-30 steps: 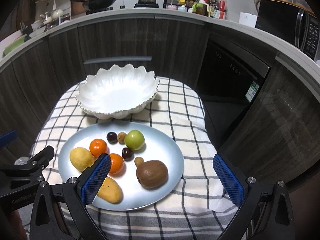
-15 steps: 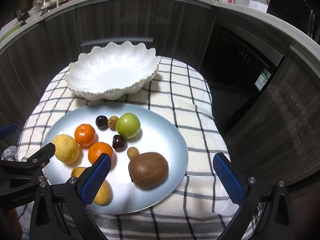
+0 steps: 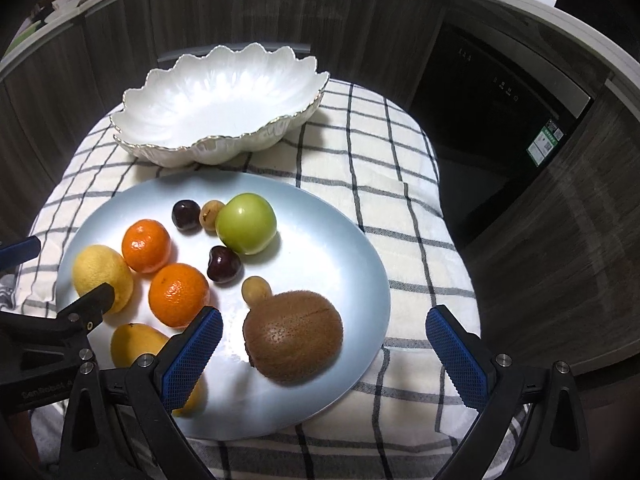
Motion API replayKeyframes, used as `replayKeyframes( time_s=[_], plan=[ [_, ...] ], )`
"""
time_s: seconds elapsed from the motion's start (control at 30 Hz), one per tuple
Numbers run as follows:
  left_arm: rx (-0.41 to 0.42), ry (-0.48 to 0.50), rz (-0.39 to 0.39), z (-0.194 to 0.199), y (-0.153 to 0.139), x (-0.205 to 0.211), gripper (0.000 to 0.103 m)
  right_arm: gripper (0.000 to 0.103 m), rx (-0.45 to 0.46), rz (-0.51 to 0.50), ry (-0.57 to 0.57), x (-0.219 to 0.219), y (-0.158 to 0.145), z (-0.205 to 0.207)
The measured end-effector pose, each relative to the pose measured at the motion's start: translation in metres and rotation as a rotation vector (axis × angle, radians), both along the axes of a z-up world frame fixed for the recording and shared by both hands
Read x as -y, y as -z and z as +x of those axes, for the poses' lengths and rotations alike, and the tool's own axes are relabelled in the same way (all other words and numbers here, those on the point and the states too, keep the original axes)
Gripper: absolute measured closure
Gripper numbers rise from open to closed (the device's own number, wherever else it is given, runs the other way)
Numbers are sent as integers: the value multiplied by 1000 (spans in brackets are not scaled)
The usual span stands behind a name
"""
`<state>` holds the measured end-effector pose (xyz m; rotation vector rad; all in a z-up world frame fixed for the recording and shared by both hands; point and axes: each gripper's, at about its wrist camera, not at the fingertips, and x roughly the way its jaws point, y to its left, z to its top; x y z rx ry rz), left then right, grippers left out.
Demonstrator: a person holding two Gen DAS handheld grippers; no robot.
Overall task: Organize fruits
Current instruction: 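Reach the left tool to the lemon while the right tool reaches the kiwi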
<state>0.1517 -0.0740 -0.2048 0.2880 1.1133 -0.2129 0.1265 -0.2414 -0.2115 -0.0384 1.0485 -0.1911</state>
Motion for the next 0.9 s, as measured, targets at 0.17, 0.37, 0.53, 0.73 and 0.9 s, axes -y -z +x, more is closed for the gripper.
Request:
replayKeyframes(
  time_s=[0.17, 0.37, 0.53, 0.73, 0.9],
  plan=[
    [-35, 4, -3, 7, 8, 2, 0, 0, -31, 5, -1, 2, 7, 7],
    [-60, 10, 4, 14, 17, 3, 1, 1, -69, 0, -13, 1, 18, 15],
    [-85, 15, 5, 17, 27, 2, 12, 3, -88, -7, -15, -1, 24, 18],
    [-103, 28, 3, 19, 34, 4, 21, 16, -121, 22, -19, -2, 32, 20],
    [-130, 41, -29, 20, 38, 5, 34, 37, -134, 86, -34, -6, 35, 21]
  ],
)
